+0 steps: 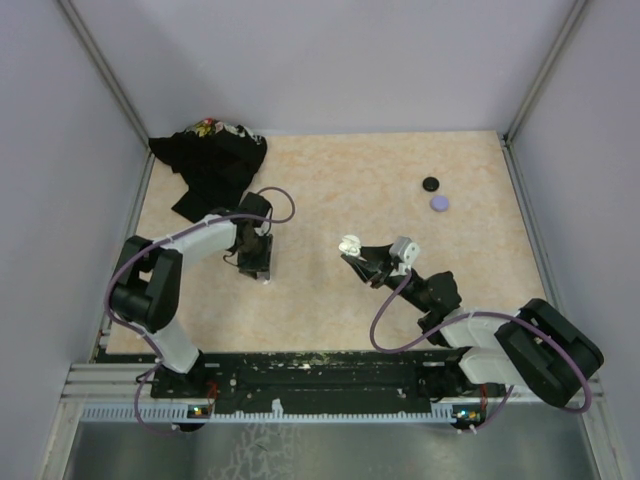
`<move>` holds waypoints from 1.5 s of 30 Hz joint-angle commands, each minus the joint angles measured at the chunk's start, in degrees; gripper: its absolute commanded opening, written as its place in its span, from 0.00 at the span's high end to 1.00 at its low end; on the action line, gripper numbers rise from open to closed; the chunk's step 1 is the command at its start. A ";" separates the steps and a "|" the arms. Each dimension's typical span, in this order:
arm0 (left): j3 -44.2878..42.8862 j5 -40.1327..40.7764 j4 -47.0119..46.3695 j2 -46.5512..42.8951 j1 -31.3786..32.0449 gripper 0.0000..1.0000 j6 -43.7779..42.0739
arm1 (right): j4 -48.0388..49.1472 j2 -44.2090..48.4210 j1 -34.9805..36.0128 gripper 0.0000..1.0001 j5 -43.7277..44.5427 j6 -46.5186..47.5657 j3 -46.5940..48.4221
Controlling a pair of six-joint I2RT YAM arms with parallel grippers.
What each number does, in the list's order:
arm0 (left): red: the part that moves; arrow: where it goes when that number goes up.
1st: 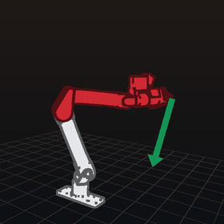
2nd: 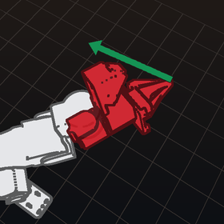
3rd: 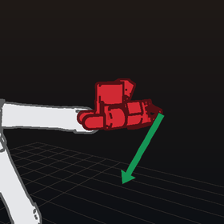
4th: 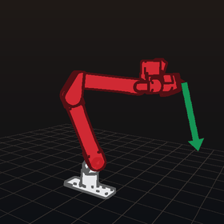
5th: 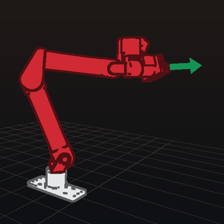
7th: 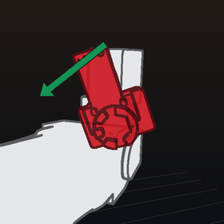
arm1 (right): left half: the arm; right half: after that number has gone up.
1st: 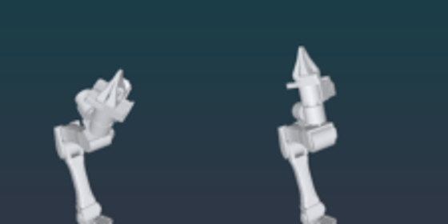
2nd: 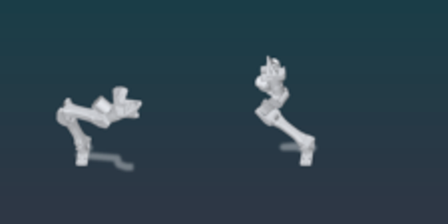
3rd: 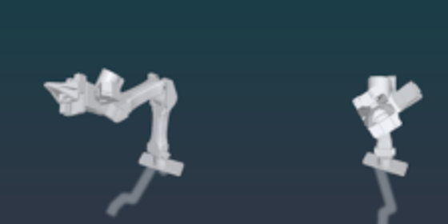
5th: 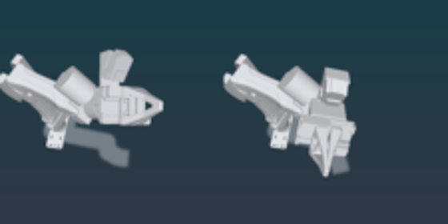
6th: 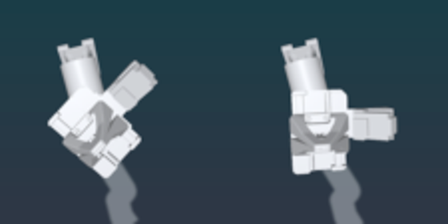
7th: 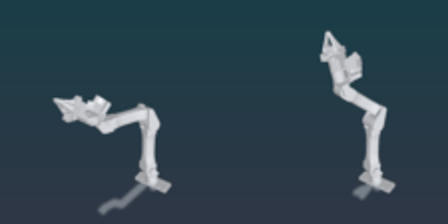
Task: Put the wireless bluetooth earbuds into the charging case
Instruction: Adjust the earbud at the center of the board.
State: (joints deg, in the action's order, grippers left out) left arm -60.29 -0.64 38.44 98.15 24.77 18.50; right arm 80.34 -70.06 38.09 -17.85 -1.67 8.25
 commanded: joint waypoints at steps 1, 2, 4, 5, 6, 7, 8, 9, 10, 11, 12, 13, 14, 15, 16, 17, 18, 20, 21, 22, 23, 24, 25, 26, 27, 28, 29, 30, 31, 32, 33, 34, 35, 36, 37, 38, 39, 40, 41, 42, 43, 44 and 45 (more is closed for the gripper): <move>-0.70 2.98 2.10 -0.13 0.26 0.62 1.29 | 2.46 0.72 0.16 1.00 -0.72 -0.68 1.21; -0.47 3.23 2.07 -0.30 0.25 0.63 1.35 | 2.46 0.63 0.15 1.00 -0.81 -0.70 1.24; -0.21 3.36 1.81 -0.50 0.23 0.66 1.59 | 2.46 0.61 0.15 1.00 -0.79 -0.68 1.24; -0.10 3.44 1.76 -0.44 0.27 0.68 1.68 | 2.46 0.57 0.15 1.00 -0.93 -0.70 1.24; -0.02 3.57 1.77 -0.36 0.23 0.69 1.65 | 2.46 0.62 0.17 1.00 -0.91 -0.70 1.26; 0.12 3.98 1.78 -0.19 0.27 0.71 1.86 | 2.46 0.63 0.19 1.00 -0.96 -0.71 1.29; 0.21 4.53 1.75 -0.05 0.27 0.73 2.01 | 2.46 0.63 0.15 1.00 -0.99 -0.70 1.29; 0.33 5.02 1.78 0.10 0.27 0.73 2.17 | 2.46 0.58 0.15 1.00 -1.07 -0.71 1.28; 0.41 5.38 1.66 0.19 0.26 0.74 2.28 | 2.48 0.60 0.15 1.00 -1.18 -0.85 1.31; 0.56 5.71 1.38 0.20 0.22 0.74 2.32 | 2.48 0.66 0.15 1.00 -1.28 -0.85 1.33; 0.72 6.12 1.03 0.16 0.19 0.74 2.43 | 2.49 0.63 0.15 1.00 -1.33 -0.83 1.31; 0.78 6.55 0.72 0.18 0.26 0.73 2.48 | 2.53 0.71 0.15 1.00 -1.33 -0.90 1.33; 0.75 7.11 0.59 0.26 0.21 0.73 2.61 | 2.54 0.72 0.15 1.00 -1.39 -0.96 1.33; 0.60 7.66 0.65 0.41 0.27 0.72 2.66 | 2.48 0.74 0.16 1.00 -1.37 -0.90 1.33; 0.45 8.16 0.90 0.38 0.23 0.72 2.79 | 2.46 0.75 0.17 1.00 -1.40 -0.95 1.33; 0.18 8.54 1.25 -0.02 0.26 0.71 3.00 | 2.38 0.86 0.15 1.00 -1.36 -0.92 1.33; 0.14 8.56 1.35 -0.88 0.29 0.70 3.25 | 2.31 0.91 0.22 1.00 -1.28 -0.88 1.29; 0.49 8.20 1.21 -3.78 0.25 0.67 3.54 | 2.20 1.13 0.15 1.00 -1.27 -0.91 1.32; 0.52 7.75 1.42 -5.28 0.33 0.65 3.86 | 2.19 1.14 0.15 1.00 -1.29 -0.92 1.33; 0.46 6.93 1.75 -6.69 0.52 0.64 4.11 | 2.19 1.15 0.15 1.00 -1.26 -0.89 1.33; 0.38 6.19 1.93 -7.86 0.90 0.63 4.40 | 2.19 1.11 0.15 1.00 -1.32 -1.00 1.32; 0.29 5.50 2.22 -8.87 1.46 0.62 4.70 | 2.19 1.03 0.15 1.00 -1.33 -1.03 1.28; 0.27 5.02 2.38 -9.74 2.11 0.61 5.15 | 2.21 1.02 0.10 1.00 -1.44 -1.01 1.30; 0.31 4.60 2.49 -10.39 2.93 0.60 5.49 | 2.20 1.04 0.14 1.00 -1.40 -1.05 1.33; 0.35 4.34 2.50 -10.99 3.79 0.60 5.88 | 2.19 1.05 0.15 1.00 -1.39 -1.05 1.33; 0.43 4.19 2.39 -11.31 4.58 0.59 6.28 | 2.19 1.00 0.15 1.00 -1.37 -1.04 1.33; 0.58 3.97 2.08 -11.48 5.18 0.58 6.55 | 2.19 0.94 0.15 1.00 -1.39 -1.04 1.33; 0.80 3.53 1.86 -11.30 5.66 0.58 6.65 | 2.19 0.98 0.15 1.00 -1.39 -1.00 1.33; 1.05 3.09 1.34 -10.89 6.11 0.58 6.64 | 2.19 0.96 0.15 1.00 -1.40 -1.05 1.33; 1.18 2.80 1.00 -10.19 6.34 0.57 6.63 | 2.19 0.90 0.19 1.00 -1.42 -0.99 1.41; 1.16 2.76 0.87 -9.46 6.61 0.57 6.65 | 2.27 0.94 0.17 1.00 -1.48 -0.99 1.42; 1.08 2.92 0.90 -8.58 6.82 0.57 6.61 | 2.26 0.90 0.15 1.00 -1.46 -1.04 1.41; 0.91 3.18 0.82 -7.80 7.00 0.57 6.49 | 2.28 0.94 0.17 1.00 -1.46 -1.05 1.34; 0.95 3.44 0.63 -7.27 7.14 0.57 6.32 | 2.28 1.09 0.15 1.00 -1.45 -1.01 1.33; 0.96 3.75 0.38 -6.80 7.16 0.57 6.13 | 2.22 1.19 0.17 1.00 -1.38 -0.98 1.25; 0.97 4.38 0.36 -6.36 7.14 0.57 6.08 | 2.15 1.24 0.15 1.00 -1.37 -1.04 1.24; 0.97 4.80 0.54 -5.93 7.18 0.56 5.95 | 2.11 1.25 0.15 1.00 -1.40 -0.97 1.26; 1.03 5.20 0.64 -5.59 7.13 0.56 5.96 | 2.11 1.32 0.17 1.00 -1.34 -0.97 1.24; 1.15 5.42 0.73 -5.32 7.13 0.56 6.00 | 2.11 1.37 0.16 1.00 -1.32 -1.01 1.24; 1.41 5.42 0.72 -5.04 7.17 0.56 5.94 | 2.05 1.41 0.15 1.00 -1.37 -1.00 1.24; 1.81 5.25 0.63 -4.88 7.15 0.56 5.94 | 2.02 1.42 0.15 1.00 -1.38 -1.05 1.23; 2.21 5.14 0.44 -4.70 7.18 0.56 5.92 | 2.02 1.42 0.15 1.00 -1.40 -1.04 1.24; 2.83 4.96 0.23 -4.56 7.17 0.56 5.97 | 2.02 1.42 0.19 1.00 -1.37 -0.97 1.24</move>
State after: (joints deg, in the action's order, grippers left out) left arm -59.07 3.88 39.33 92.77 31.77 24.23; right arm 79.42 -69.93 38.09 -18.37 -1.74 8.27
